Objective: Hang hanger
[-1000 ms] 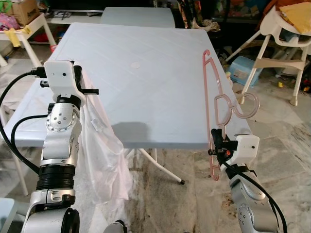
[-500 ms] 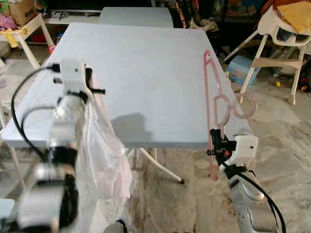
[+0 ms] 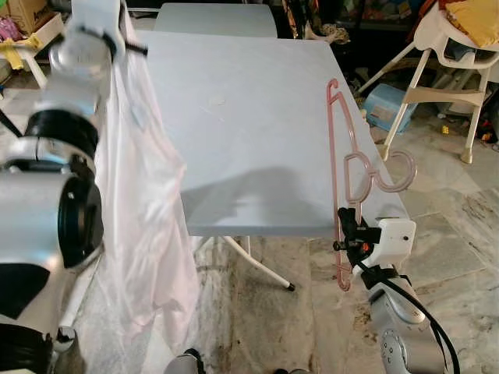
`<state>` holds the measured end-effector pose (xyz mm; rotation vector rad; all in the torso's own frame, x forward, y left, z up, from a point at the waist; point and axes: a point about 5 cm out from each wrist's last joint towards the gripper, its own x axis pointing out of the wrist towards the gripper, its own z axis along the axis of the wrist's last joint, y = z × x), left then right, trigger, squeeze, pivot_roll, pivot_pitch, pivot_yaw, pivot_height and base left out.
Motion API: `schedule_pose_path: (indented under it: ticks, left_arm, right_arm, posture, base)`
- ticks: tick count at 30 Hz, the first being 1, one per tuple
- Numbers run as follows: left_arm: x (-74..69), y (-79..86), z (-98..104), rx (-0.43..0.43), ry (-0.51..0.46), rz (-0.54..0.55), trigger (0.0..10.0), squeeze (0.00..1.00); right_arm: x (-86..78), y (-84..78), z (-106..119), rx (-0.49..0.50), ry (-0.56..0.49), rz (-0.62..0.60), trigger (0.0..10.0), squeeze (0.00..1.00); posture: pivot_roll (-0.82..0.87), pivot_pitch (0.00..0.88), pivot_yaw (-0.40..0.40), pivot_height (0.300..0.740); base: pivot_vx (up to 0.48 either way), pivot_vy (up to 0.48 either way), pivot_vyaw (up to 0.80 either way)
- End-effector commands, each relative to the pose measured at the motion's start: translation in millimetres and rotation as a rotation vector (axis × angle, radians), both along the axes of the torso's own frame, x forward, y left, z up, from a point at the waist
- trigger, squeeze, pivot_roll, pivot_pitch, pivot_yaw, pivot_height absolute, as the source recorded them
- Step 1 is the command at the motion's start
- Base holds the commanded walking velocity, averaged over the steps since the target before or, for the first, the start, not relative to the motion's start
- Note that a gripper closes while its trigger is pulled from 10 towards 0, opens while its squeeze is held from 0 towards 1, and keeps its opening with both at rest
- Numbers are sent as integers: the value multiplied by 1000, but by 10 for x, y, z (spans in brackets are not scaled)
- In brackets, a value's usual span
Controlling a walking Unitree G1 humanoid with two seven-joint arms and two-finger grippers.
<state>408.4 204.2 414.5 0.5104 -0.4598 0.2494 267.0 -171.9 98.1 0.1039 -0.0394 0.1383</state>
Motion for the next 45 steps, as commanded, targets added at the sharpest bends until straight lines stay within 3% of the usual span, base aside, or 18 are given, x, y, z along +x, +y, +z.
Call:
schedule_pose_path:
  ticks: [1, 3, 8, 12, 13, 16, 18, 19, 20, 21, 22, 28, 29, 33, 34, 37, 42, 45]
  left_arm:
    - [-382, -41, 838, 92, -372, 109, 10000, 0]
    - [-560, -98, 1101, 158, -521, 175, 10000, 0]
    - [-738, -215, 1285, 252, -702, 206, 10000, 0]
    - [-371, -316, 625, 360, -552, 112, 10000, 0]
    - [-216, -290, 249, 368, -451, 93, 10000, 0]
    - [-16, -157, -516, 317, -216, 69, 10000, 0]
    - [20, -97, -882, 310, -117, 71, 10000, 0]
    - [24, -50, -1185, 285, -34, 62, 10000, 0]
    - [24, -50, -1185, 285, -34, 62, 10000, 0]
    - [15, -21, -1381, 271, 20, 58, 10000, 0]
    - [-19, 63, -1695, 200, 117, 60, 10000, 0]
    - [-94, 171, -1998, 74, 184, 75, 10000, 0]
    - [-140, 189, -2167, -7, 222, 57, 10000, 0]
    - [-192, 179, -2336, -71, 263, 20, 10000, 0]
    - [-210, 173, -2392, -98, 278, 0, 10000, 1000]
    - [-265, 222, -2519, -208, 307, -17, 10000, 1000]
    - [-267, 260, -2441, -250, 269, -34, 10000, 1000]
    - [-253, 246, -2409, -340, 273, -60, 10000, 1000]
  right_arm:
    - [-34, -42, -103, -6, 69, -20, 10000, 0]
    - [-56, -64, -98, -6, 68, -33, 10000, 0]
    - [-129, -55, -119, -2, 74, -38, 10000, 0]
    - [-172, 18, -154, 9, 89, -23, 10000, 0]
    - [-175, 40, -148, 11, 90, -15, 10000, 0]
    - [-168, 50, -134, 12, 90, -9, 10000, 0]
    - [-169, 44, -126, 11, 90, -6, 10000, 0]
    - [-167, 28, -121, 10, 92, -7, 10000, 0]
    - [-167, 28, -121, 10, 92, -7, 10000, 0]
    - [-166, 14, -120, 7, 93, -7, 10000, 0]
    - [-161, -7, -118, 0, 97, -4, 10000, 0]
    - [-136, -21, -108, -11, 102, 11, 10000, 0]
    - [-104, 9, -94, -9, 100, 22, 10000, 0]
    - [-90, 28, -89, -8, 102, 30, 10000, 0]
    - [-88, 30, -93, -8, 103, 32, 10000, 0]
    - [-76, 32, -112, -7, 109, 36, 10000, 0]
    - [-58, 45, -111, -5, 110, 41, 10000, 0]
    - [-39, 59, -111, -3, 108, 48, 10000, 0]
  posture:
    - [-75, 145, -17, 740]
    - [-85, 152, -17, 740]
    - [-94, 166, -15, 740]
    - [-95, 171, -21, 740]
    - [-96, 172, -24, 740]
    - [-100, 174, -30, 740]
    - [-102, 174, -34, 740]
    - [-103, 176, -38, 740]
    - [-103, 176, -38, 740]
    - [-103, 176, -45, 740]
    - [-104, 177, -47, 740]
    - [-87, 175, -64, 740]
    - [-82, 173, -64, 740]
    - [-76, 171, -64, 740]
    - [-67, 167, -61, 740]
    - [-59, 163, -58, 740]
    - [-55, 159, -58, 740]
    - [-45, 149, -60, 740]
  base:
    - [0, 0, 0]
    - [0, 0, 0]
    - [0, 0, 0]
    - [0, 0, 0]
    - [0, 0, 0]
    - [0, 0, 0]
    - [0, 0, 0]
    - [0, 0, 0]
    - [0, 0, 0]
    - [0, 0, 0]
    - [0, 0, 0]
    - [0, 0, 0]
    - [0, 0, 0]
    - [0, 0, 0]
    - [0, 0, 0]
    - [0, 0, 0]
    - [0, 0, 0]
    - [0, 0, 0]
